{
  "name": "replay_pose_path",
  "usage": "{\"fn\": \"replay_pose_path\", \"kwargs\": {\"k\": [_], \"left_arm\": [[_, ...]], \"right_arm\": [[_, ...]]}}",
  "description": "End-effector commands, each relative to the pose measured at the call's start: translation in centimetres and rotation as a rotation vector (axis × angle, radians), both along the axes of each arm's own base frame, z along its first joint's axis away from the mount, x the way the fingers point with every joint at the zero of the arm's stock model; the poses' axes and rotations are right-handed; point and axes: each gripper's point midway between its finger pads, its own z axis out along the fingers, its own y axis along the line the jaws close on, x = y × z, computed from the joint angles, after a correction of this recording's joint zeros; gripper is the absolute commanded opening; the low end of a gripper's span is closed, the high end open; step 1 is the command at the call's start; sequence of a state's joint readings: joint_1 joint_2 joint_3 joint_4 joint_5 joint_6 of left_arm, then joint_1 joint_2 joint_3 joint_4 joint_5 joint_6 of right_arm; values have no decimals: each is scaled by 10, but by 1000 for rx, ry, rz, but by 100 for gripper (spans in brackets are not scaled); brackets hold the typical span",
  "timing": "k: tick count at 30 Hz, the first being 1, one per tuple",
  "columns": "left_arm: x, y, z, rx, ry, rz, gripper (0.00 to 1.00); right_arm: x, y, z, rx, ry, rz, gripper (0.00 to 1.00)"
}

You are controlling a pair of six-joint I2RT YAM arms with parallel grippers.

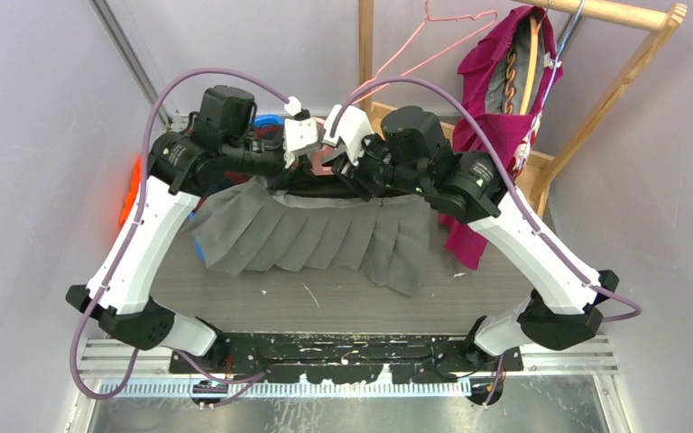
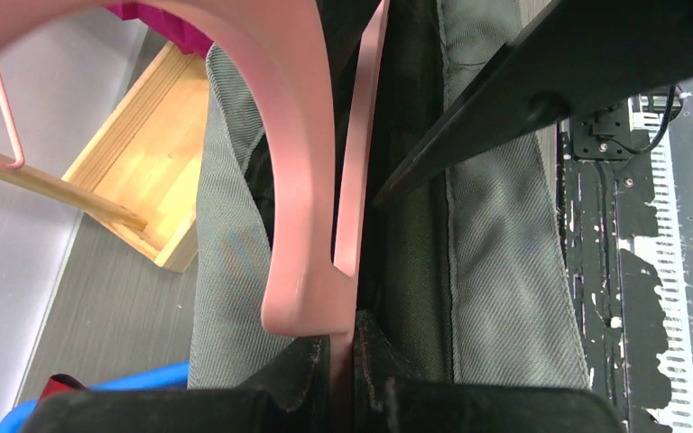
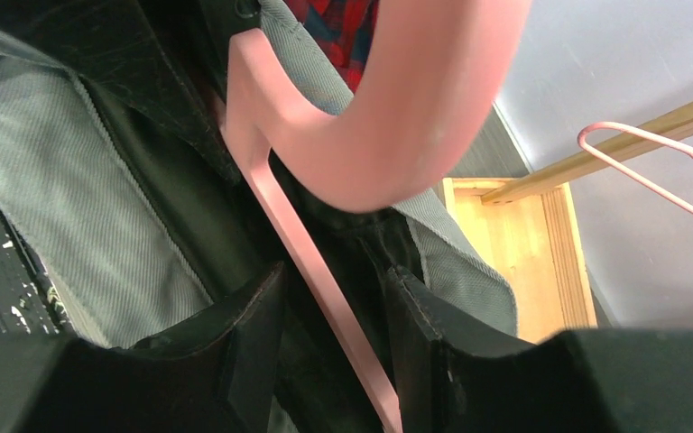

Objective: Remove the skirt from the hanger

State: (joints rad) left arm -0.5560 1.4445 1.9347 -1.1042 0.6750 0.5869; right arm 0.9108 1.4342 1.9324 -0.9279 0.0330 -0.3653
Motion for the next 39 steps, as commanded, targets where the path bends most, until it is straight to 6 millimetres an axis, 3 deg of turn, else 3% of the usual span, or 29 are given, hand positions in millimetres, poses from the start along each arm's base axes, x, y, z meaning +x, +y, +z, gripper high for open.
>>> {"fn": "replay_pose_path", "kwargs": {"k": [1, 13, 14, 17, 24, 28, 30, 33, 36, 39], "left_arm": [[-14, -1, 50, -124, -133, -40, 0], [-18, -1, 53, -142, -133, -44, 0], [-18, -1, 54, -144, -134, -43, 0], [-17, 0, 51, -141, -126, -38, 0], [-17, -1, 45, -140, -110, -30, 0], [-20, -1, 45, -148, -110, -16, 0], [-28, 0, 62, -193, -129, -12, 0], [-56, 5, 107, -336, -195, -45, 1], [-77, 12, 141, -476, -267, -57, 8], [-81, 13, 143, -505, -262, -58, 23]], "right_arm": [[7, 8, 9, 28, -38, -5, 49], [10, 25, 0, 46, -3, 19, 46], [10, 25, -2, 42, 1, 19, 43], [15, 22, -6, 31, -4, -15, 3], [42, 1, 7, 48, -102, -196, 1], [59, -13, -1, 24, -110, -274, 1], [67, -18, -6, 19, -109, -300, 1], [77, -23, -9, 40, -98, -333, 1], [84, -23, -10, 56, -94, -347, 1], [88, -20, -13, 57, -89, -352, 1]]}}
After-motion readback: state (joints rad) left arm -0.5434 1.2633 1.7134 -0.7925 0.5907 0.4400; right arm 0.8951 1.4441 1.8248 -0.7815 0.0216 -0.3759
